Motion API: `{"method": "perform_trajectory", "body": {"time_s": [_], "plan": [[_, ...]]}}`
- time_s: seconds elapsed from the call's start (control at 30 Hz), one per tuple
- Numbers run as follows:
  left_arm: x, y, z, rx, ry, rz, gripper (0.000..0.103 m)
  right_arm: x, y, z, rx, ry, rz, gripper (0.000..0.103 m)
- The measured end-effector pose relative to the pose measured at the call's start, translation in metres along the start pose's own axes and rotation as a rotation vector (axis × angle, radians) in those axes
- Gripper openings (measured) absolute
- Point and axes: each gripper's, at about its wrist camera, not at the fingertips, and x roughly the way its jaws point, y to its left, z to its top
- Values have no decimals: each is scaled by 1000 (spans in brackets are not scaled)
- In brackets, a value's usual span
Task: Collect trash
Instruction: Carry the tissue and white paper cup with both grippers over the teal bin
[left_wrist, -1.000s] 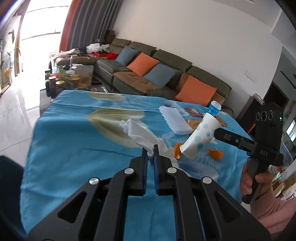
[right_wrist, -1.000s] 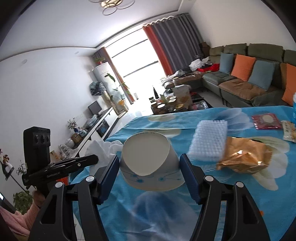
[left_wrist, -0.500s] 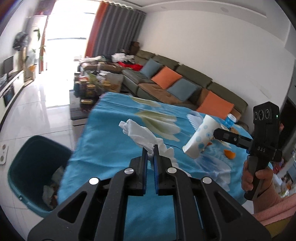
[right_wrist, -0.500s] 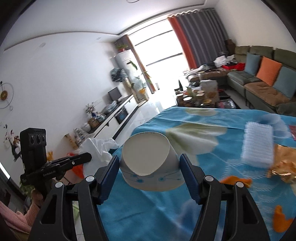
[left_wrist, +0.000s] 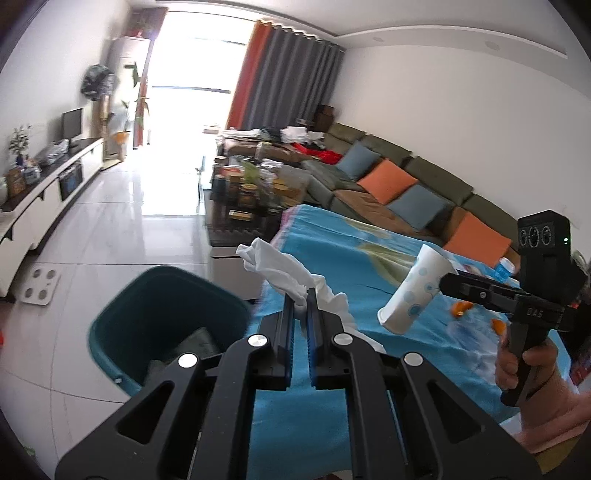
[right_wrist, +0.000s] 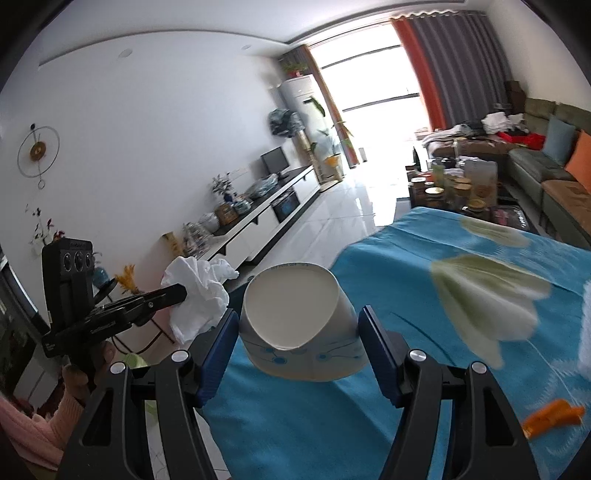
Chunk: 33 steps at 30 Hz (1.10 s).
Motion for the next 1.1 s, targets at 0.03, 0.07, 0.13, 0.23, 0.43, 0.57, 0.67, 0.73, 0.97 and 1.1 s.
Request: {"method": "perform_trajectory", "body": {"time_s": [0.03,0.07,0.13,0.23,0.43,0.57,0.67,0.73,0.97,1.1], "plan": [[-3,6,0,-7,-2,13,6,4,4,2,-7,5,6,65],[-6,13,-1,-16,-4,27,6,8,7,3,-14,10,11,65],[-12,25,-1,-29,-7,49,6,19,15,7,-31,23,25,65],[-16,40,0,-54,-6,80,6,29,25,10,-45,33,39,65],[-20,67,-3,-94,2,122,6,50,39,15,-64,52,58,65],[-15,80,-5,-116,13,146,6,64,47,18,-68,67,67,65],[-12,88,-10,-133,24,158,6,75,50,20,-66,80,70,65],[-8,89,-12,-145,32,165,6,82,52,20,-63,89,73,65],[3,102,-16,-176,47,171,6,107,62,21,-60,124,71,65],[5,105,-17,-183,50,172,6,118,67,21,-68,142,72,65]]}}
